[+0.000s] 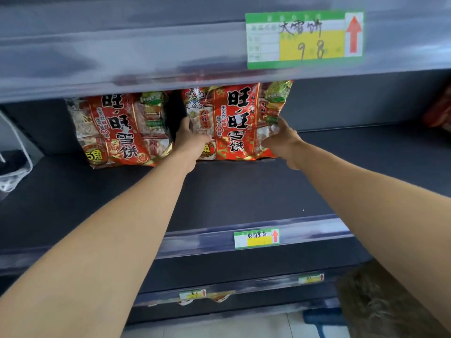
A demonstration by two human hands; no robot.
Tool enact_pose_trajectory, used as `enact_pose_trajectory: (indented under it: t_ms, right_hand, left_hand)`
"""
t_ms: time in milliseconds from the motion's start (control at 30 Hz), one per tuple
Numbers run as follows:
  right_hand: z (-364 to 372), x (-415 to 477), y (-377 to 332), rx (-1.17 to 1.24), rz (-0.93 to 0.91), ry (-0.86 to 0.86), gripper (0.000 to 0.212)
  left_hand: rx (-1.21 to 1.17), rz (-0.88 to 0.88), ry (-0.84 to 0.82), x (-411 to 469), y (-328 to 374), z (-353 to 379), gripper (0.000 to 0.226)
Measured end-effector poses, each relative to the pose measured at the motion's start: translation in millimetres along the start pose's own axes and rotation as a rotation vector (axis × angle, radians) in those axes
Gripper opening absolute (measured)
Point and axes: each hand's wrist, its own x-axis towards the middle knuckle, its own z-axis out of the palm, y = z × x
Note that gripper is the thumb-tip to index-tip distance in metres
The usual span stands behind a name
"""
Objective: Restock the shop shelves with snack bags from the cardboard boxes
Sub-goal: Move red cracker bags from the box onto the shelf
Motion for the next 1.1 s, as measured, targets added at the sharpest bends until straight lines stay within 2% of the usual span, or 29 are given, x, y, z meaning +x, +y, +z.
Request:
enact_pose_trajectory:
  t_ms: [167, 367, 433, 500, 600, 733, 800, 967, 1100]
  right_hand:
    - [6, 10, -11, 0.196, -0.023, -0.037, 0.082]
    - [8, 4, -3, 0.218, -0.059, -0.064, 0.088]
    - [6, -1, -2, 0.157, -0.033, -0.035, 0.089]
    - [3, -12, -3, 0.108, -0.054, 0.02, 0.083]
    - [-2, -37, -5, 0.043, -0.11, 0.057, 0.058]
    - [-21, -88, 3, -0.181, -0.249, 0.035, 0.038]
    - [-39, -117, 17, -0.251, -0.282, 0.039, 0.036]
    - [-109, -190, 75, -0.346, -0.143, 0.058, 0.04]
    - [-183, -249, 131, -0.396, -0.006, 0.175, 0.039]
  left_hand:
    - [-0.035, 0.033, -0.013, 9, 1, 1, 0.069]
    - [0.05, 0.008, -0.106, 11, 2, -3, 0.08]
    - [0.117, 0.012, -0.079, 5, 4, -2, 0.082]
    - [0.2, 0.042, -0.043, -9, 8, -1, 0.07]
    - [0.251, 0.106, -0.055, -42, 16, 5, 0.054]
    - [0.276, 0.177, -0.169, -95, 32, 19, 0.042]
    - [0.284, 0.212, -0.242, -126, 41, 31, 0.037]
    - [0.319, 0.298, -0.46, -207, 64, 86, 0.031]
    - [0.35, 0.34, -0.67, -276, 86, 148, 0.029]
